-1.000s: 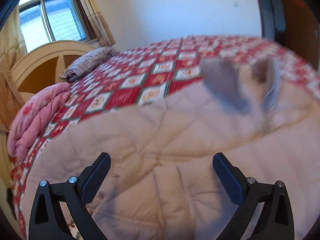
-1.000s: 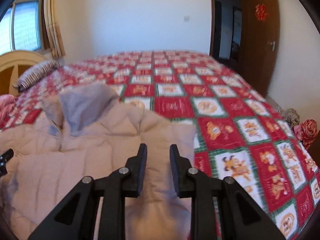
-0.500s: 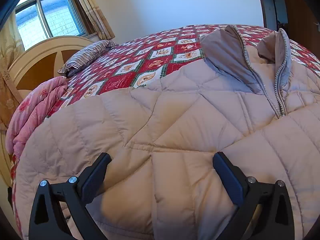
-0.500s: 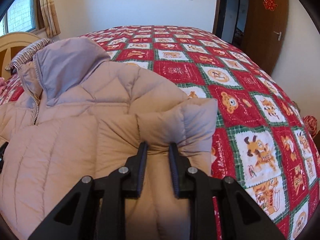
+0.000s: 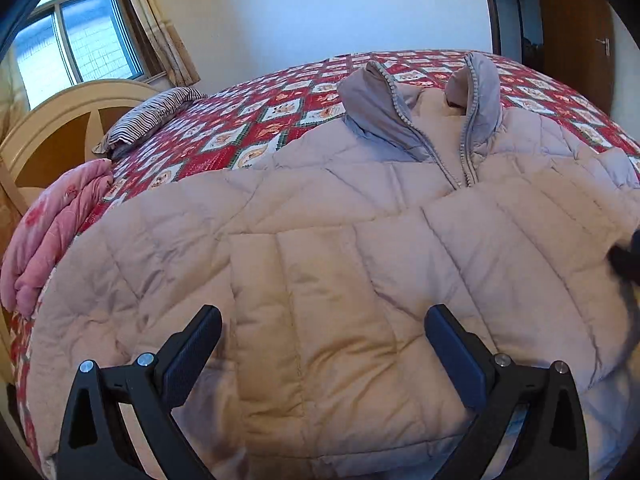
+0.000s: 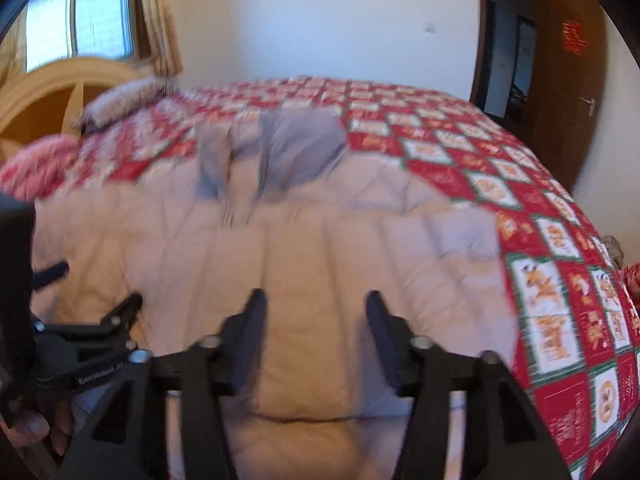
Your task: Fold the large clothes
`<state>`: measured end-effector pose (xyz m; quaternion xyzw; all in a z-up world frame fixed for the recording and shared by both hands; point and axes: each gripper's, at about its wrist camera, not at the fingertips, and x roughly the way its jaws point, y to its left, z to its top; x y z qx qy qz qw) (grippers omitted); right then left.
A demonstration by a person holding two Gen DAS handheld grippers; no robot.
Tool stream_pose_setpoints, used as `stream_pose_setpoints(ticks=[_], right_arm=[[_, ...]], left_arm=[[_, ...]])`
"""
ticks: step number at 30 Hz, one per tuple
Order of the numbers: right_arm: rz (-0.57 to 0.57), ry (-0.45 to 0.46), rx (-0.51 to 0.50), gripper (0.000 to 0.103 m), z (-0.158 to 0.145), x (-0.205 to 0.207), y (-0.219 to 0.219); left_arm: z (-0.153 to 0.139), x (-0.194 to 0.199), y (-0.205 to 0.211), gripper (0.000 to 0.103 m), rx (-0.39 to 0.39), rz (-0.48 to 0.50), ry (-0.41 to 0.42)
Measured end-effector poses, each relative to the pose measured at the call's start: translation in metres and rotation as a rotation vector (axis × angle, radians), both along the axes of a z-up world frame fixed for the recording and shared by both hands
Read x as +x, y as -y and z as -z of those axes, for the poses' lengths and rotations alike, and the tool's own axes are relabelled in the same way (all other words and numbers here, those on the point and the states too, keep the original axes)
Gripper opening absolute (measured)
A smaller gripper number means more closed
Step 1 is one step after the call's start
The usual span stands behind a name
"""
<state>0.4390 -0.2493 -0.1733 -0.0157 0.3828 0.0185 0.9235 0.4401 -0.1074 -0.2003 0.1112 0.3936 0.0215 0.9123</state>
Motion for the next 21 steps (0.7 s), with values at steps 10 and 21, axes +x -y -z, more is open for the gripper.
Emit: stream_pose_setpoints(ticks=[10,21], right_arm=[[0.029,-0.046,0.043,0.045,0.027,0.004,0.007],[0.033,-0.044,-0.002,0.046,0.031,0.005,0.001]], left_arm=[[0.013,0.006,-0.008,0.102,-0.113,0.008,-0.043],[0.016,0.007,-0.005,0.102,-0.089,0.007,-0.043]])
